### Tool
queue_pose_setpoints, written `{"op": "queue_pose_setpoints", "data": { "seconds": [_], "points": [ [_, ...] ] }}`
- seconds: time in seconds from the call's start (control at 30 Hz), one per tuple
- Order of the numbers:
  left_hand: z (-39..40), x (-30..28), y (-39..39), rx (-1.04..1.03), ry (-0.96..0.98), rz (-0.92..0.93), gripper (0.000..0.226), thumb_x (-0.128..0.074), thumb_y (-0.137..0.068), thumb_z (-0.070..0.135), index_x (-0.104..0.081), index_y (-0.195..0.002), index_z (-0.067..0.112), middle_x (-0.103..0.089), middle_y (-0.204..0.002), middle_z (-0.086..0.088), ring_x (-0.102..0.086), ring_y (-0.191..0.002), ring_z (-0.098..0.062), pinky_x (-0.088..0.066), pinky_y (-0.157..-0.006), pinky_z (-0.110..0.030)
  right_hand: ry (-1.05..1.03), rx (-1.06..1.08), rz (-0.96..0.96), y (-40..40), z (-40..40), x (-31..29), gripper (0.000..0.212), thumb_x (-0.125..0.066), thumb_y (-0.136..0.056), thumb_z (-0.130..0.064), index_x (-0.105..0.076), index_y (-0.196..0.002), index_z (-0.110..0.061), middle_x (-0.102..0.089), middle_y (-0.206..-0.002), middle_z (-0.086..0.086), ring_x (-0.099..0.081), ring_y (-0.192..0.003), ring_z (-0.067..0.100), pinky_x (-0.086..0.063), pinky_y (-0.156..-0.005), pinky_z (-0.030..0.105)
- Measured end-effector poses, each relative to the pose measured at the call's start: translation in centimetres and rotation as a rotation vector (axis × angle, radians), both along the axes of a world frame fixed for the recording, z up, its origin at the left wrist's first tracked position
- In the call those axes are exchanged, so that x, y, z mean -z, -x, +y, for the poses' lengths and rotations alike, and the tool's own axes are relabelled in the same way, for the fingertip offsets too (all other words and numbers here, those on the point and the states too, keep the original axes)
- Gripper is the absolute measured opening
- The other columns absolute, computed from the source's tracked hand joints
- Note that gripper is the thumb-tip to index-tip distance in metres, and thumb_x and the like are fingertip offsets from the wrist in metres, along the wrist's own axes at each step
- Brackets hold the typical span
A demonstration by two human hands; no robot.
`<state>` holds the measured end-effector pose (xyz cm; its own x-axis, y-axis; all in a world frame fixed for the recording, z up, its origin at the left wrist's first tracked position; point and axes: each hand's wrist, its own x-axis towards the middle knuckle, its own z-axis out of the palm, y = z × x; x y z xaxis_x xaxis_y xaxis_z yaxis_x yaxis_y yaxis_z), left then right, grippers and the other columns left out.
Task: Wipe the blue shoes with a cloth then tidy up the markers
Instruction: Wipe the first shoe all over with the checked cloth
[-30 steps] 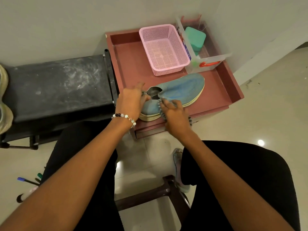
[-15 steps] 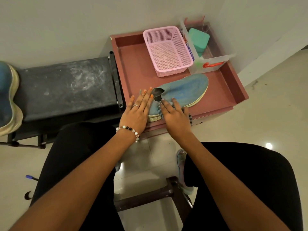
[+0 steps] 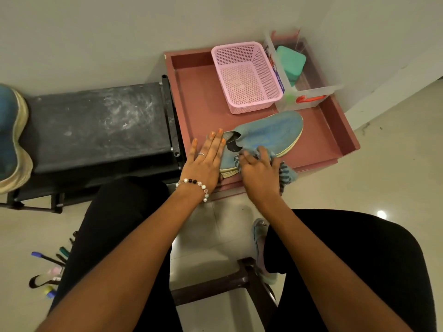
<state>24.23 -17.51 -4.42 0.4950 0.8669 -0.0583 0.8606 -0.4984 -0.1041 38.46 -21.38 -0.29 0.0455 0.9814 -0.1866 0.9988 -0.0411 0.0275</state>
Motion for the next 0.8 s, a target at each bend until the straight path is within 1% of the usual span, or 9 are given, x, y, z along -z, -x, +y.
{"op": "queue_pose_setpoints", "data": {
  "seconds": [0.07, 0.17, 0.23, 0.33, 0.4, 0.5, 0.57, 0.67, 0.8],
  "points": [
    [-0.1, 0.1, 0.1, 0.0, -0.007, 0.001, 0.075, -0.038, -0.095, 0.023, 0.013, -0.148, 0.006, 0.013, -0.159, -0.009, 0.006, -0.147, -0.024, 0.005, -0.114, -0.051, 0.004, 0.009, 0.076, 2.9, -0.1, 0.2, 0.039, -0.042, -0.092, -0.007, -0.051, -0.13, -0.004, -0.045, -0.142, 0.008, -0.024, -0.138, 0.033, -0.027, -0.102, 0.052],
    [0.0, 0.1, 0.2, 0.001, -0.003, 0.023, 0.073, -0.032, -0.098, 0.025, 0.02, -0.145, 0.007, 0.019, -0.158, -0.008, 0.012, -0.146, -0.023, 0.007, -0.114, -0.051, -0.032, -0.053, 0.357, 3.6, 0.0, 0.2, 0.033, -0.058, -0.079, -0.003, -0.063, -0.112, -0.004, -0.06, -0.124, 0.009, -0.04, -0.121, 0.036, -0.045, -0.089, 0.048],
    [0.0, 0.1, 0.1, 0.004, 0.025, 0.032, 0.076, -0.034, -0.098, 0.028, 0.023, -0.145, 0.006, 0.024, -0.156, -0.009, 0.017, -0.145, -0.023, 0.007, -0.114, -0.052, -0.044, -0.14, 0.27, 1.0, 0.5, 0.1, 0.036, -0.066, -0.079, -0.01, -0.064, -0.115, -0.011, -0.063, -0.122, 0.002, -0.044, -0.116, 0.033, -0.048, -0.086, 0.045],
    [0.1, 0.2, 0.0, 0.008, 0.04, 0.04, 0.083, -0.04, -0.098, 0.034, 0.021, -0.146, 0.005, 0.028, -0.155, -0.01, 0.019, -0.145, -0.025, 0.006, -0.114, -0.054, -0.049, -0.06, -0.015, -1.5, 0.3, 0.2, 0.035, -0.049, -0.09, -0.012, -0.061, -0.123, -0.015, -0.059, -0.13, -0.002, -0.039, -0.128, 0.032, -0.036, -0.095, 0.044],
    [0.1, 0.2, -0.1, 0.006, 0.034, 0.038, 0.079, -0.037, -0.098, 0.029, 0.02, -0.147, 0.005, 0.026, -0.156, -0.01, 0.018, -0.145, -0.025, 0.006, -0.114, -0.054, -0.127, 0.016, -0.011, 0.5, -0.3, 0.1, 0.037, -0.04, -0.086, -0.008, -0.067, -0.111, -0.008, -0.065, -0.121, 0.005, -0.048, -0.121, 0.037, -0.041, -0.092, 0.048],
    [0.0, -0.1, -0.1, 0.007, -0.006, 0.04, 0.069, -0.024, -0.095, 0.019, 0.021, -0.146, 0.005, 0.021, -0.157, -0.009, 0.014, -0.146, -0.023, 0.003, -0.115, -0.052, -0.053, 0.034, 0.308, 3.7, -0.3, 0.7, 0.035, -0.048, -0.083, 0.001, -0.06, -0.116, 0.0, -0.057, -0.127, 0.013, -0.04, -0.121, 0.038, -0.044, -0.093, 0.046],
    [0.0, -0.3, 0.0, 0.01, 0.017, 0.035, 0.069, -0.024, -0.096, 0.021, 0.021, -0.146, 0.006, 0.024, -0.156, -0.008, 0.017, -0.145, -0.023, 0.004, -0.115, -0.051, -0.034, -0.066, 0.382, 3.0, 0.0, 0.8, 0.036, -0.061, -0.077, 0.0, -0.063, -0.113, -0.002, -0.061, -0.123, 0.01, -0.043, -0.114, 0.037, -0.048, -0.086, 0.046],
    [0.1, -0.2, 0.0, 0.021, 0.056, 0.03, 0.073, -0.031, -0.099, 0.023, 0.021, -0.146, 0.006, 0.028, -0.155, -0.009, 0.02, -0.145, -0.024, 0.006, -0.114, -0.052, -0.011, -0.163, 0.118, -0.1, 0.2, 0.5, 0.051, -0.078, -0.069, -0.015, -0.064, -0.117, -0.014, -0.063, -0.125, -0.001, -0.048, -0.117, 0.036, -0.047, -0.084, 0.042],
    [0.1, -0.2, -0.2, 0.003, 0.046, 0.018, 0.078, -0.036, -0.098, 0.028, 0.021, -0.146, 0.006, 0.026, -0.155, -0.009, 0.018, -0.145, -0.024, 0.005, -0.115, -0.053, -0.033, -0.05, -0.089, -0.4, -0.4, 0.1, 0.041, -0.042, -0.095, -0.011, -0.048, -0.135, -0.011, -0.041, -0.147, 0.002, -0.024, -0.139, 0.032, -0.026, -0.105, 0.048]
  ]
}}
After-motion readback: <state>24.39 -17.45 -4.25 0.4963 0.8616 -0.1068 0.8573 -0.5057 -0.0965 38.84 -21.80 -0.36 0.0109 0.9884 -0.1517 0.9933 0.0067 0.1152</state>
